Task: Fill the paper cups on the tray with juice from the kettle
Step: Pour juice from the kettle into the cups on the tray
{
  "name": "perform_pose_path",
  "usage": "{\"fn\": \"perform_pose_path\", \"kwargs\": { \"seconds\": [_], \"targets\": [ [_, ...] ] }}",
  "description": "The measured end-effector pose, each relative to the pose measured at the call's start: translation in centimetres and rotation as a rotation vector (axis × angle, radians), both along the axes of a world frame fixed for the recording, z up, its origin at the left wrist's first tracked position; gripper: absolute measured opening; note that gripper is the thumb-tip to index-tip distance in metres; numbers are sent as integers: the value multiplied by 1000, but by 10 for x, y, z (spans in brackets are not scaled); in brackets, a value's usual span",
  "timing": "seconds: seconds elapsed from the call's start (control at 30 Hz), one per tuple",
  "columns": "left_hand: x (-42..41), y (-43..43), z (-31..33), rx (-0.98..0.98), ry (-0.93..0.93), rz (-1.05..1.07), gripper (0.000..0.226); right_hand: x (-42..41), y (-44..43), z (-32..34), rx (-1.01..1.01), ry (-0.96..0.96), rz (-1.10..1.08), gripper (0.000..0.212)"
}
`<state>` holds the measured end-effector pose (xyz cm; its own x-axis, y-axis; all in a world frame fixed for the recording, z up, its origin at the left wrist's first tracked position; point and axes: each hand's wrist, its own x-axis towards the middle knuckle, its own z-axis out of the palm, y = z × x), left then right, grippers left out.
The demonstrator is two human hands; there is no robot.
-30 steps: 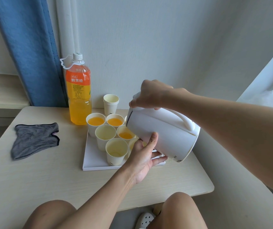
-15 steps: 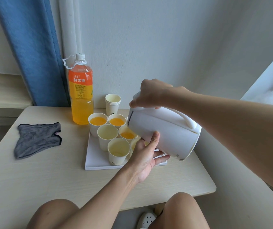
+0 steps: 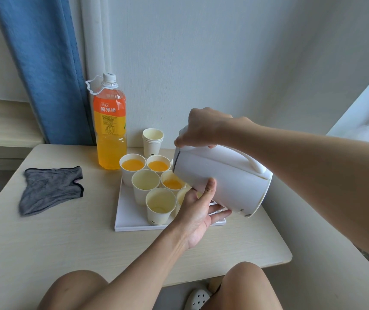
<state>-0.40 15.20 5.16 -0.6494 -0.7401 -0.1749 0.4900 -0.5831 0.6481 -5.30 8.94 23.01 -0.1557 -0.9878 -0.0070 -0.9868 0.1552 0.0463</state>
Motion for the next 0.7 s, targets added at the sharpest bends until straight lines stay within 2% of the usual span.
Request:
{"fn": "perform_pose_path", "kwargs": {
  "seconds": [0.7],
  "targets": [
    [-2, 3, 4, 30, 21, -1, 72, 4, -4, -2, 23, 37, 6, 30]
  ]
}}
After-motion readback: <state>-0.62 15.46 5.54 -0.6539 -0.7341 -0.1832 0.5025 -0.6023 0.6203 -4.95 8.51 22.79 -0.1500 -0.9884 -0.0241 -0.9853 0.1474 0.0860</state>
